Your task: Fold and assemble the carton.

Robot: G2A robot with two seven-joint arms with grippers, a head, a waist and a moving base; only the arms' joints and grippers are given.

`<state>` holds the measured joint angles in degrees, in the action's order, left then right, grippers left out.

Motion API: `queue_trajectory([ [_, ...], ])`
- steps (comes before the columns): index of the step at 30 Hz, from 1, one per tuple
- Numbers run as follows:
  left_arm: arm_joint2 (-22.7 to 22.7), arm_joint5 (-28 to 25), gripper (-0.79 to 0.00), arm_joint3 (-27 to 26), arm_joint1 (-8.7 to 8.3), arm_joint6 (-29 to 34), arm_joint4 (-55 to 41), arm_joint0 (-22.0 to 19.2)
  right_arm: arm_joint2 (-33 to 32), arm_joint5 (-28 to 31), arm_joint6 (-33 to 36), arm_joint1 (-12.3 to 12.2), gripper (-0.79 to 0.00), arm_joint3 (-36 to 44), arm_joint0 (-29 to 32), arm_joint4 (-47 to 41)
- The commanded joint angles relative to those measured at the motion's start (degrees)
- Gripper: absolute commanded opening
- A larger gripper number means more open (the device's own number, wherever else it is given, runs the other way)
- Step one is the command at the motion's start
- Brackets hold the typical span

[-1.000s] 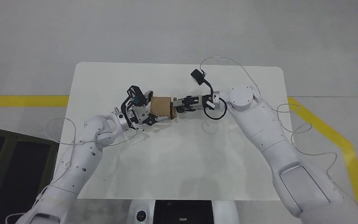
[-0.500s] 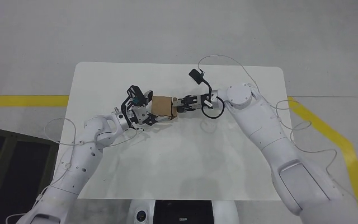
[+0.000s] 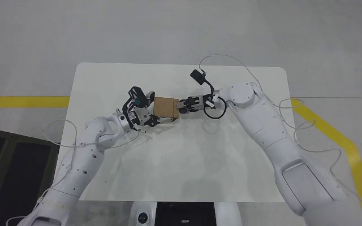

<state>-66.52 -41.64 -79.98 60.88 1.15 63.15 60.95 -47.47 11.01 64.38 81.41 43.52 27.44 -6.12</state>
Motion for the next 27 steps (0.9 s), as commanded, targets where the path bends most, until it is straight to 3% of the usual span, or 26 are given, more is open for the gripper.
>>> queue_trajectory([
  [1,-0.04,0.08,0.000,-0.03,0.02,0.05,-0.04,0.09,0.01,-0.04,-0.02,0.05,-0.699,-0.05,-0.04,0.02],
  [17,-0.12,0.49,0.000,-0.65,0.20,-0.01,-0.24,0.76,-0.40,1.22,0.40,0.88,-0.714,-1.60,-0.45,-3.31],
  [20,-0.13,0.36,0.000,-0.70,0.23,0.03,-0.30,0.82,-0.78,1.46,0.92,1.16,-0.683,-2.14,0.04,-5.84],
  [27,-0.02,0.49,0.000,-0.84,0.35,0.34,-0.92,1.15,-0.93,2.47,1.29,1.90,-0.508,-3.09,1.19,-9.81],
])
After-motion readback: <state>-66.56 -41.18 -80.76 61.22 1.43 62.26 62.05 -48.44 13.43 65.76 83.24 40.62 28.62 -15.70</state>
